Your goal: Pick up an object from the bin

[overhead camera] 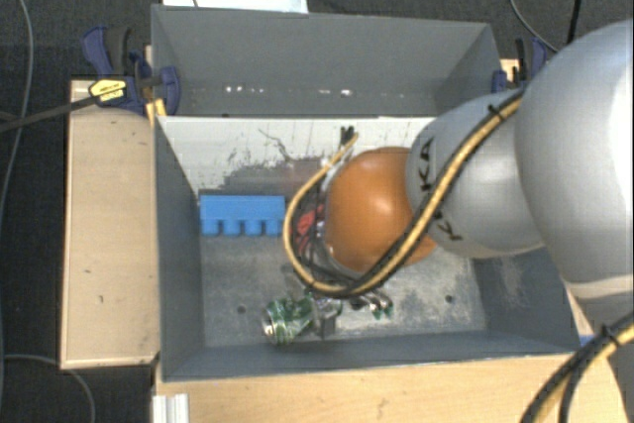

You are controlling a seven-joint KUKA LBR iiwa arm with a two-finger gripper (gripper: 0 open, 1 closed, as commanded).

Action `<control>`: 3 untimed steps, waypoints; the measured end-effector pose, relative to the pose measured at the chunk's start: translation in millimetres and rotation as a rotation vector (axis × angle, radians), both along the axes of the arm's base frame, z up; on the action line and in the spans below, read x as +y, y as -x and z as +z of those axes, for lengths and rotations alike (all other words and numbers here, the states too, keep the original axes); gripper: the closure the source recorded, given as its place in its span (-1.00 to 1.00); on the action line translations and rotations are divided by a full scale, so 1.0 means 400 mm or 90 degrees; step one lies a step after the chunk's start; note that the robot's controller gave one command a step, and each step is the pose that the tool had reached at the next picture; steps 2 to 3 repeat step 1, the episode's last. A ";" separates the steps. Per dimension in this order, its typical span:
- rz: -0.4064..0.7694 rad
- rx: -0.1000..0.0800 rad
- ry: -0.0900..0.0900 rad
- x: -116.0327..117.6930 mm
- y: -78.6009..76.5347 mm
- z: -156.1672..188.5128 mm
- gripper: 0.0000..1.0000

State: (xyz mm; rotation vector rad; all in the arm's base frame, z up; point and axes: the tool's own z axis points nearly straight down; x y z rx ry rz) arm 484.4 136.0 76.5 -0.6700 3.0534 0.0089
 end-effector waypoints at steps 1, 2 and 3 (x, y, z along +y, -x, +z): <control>0.022 -0.003 -0.001 -0.001 -0.043 0.373 1.00; 0.022 -0.003 -0.001 -0.001 -0.043 0.373 1.00; 0.022 -0.003 -0.001 -0.001 -0.043 0.373 1.00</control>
Offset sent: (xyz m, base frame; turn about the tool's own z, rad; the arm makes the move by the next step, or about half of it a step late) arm 0.0000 0.0000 0.0000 0.0000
